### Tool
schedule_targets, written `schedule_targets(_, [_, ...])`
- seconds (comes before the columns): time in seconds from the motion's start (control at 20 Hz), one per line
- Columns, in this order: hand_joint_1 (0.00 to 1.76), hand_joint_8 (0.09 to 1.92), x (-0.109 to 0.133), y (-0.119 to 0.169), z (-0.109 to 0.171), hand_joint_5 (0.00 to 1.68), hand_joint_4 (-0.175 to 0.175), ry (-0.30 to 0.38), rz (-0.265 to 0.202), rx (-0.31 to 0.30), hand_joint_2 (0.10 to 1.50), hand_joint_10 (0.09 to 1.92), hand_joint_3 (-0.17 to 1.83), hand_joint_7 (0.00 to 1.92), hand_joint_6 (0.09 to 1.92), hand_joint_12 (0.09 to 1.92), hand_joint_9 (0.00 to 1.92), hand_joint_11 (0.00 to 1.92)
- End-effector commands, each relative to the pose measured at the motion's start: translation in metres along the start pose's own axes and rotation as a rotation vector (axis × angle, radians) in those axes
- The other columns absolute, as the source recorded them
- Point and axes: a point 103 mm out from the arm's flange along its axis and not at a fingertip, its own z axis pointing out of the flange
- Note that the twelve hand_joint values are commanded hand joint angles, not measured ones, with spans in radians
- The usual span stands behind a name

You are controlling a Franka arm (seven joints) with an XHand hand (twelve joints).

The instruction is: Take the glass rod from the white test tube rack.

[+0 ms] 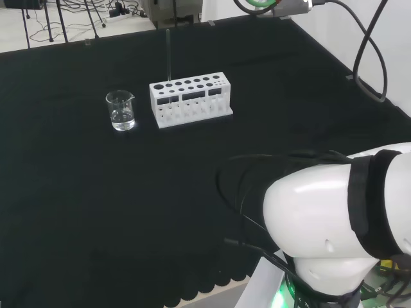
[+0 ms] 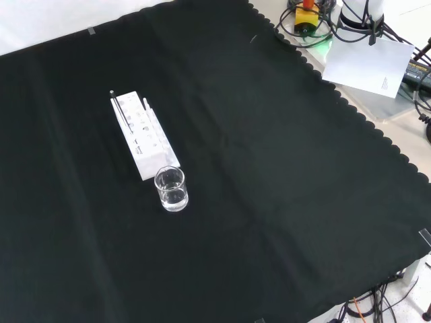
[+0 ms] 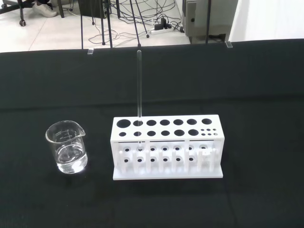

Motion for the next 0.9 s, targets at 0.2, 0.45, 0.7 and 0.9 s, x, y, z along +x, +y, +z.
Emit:
schedule_targets(0.2, [0.69,0.85,0.011,-0.001,0.004,0.09,-0.155,0.038,0.001,-0.025,0.77,0.87,0.57,0.0,0.1,1.01,0.0,0.0])
schedule_targets(0.45, [0.69,0.85,0.012,-0.001,0.017,0.1,-0.155,0.084,-0.02,-0.04,0.77,0.88,0.56,0.0,0.09,1.01,0.0,0.0])
schedule_targets(0.7, [0.69,0.85,0.017,0.015,0.029,0.1,-0.155,0.08,-0.053,-0.023,0.77,0.88,0.55,0.0,0.09,1.0,0.0,0.0])
schedule_targets(0.9, [0.69,0.85,0.016,0.023,0.029,0.1,-0.155,0.092,-0.066,-0.049,0.77,0.88,0.55,0.0,0.09,1.0,0.0,0.0])
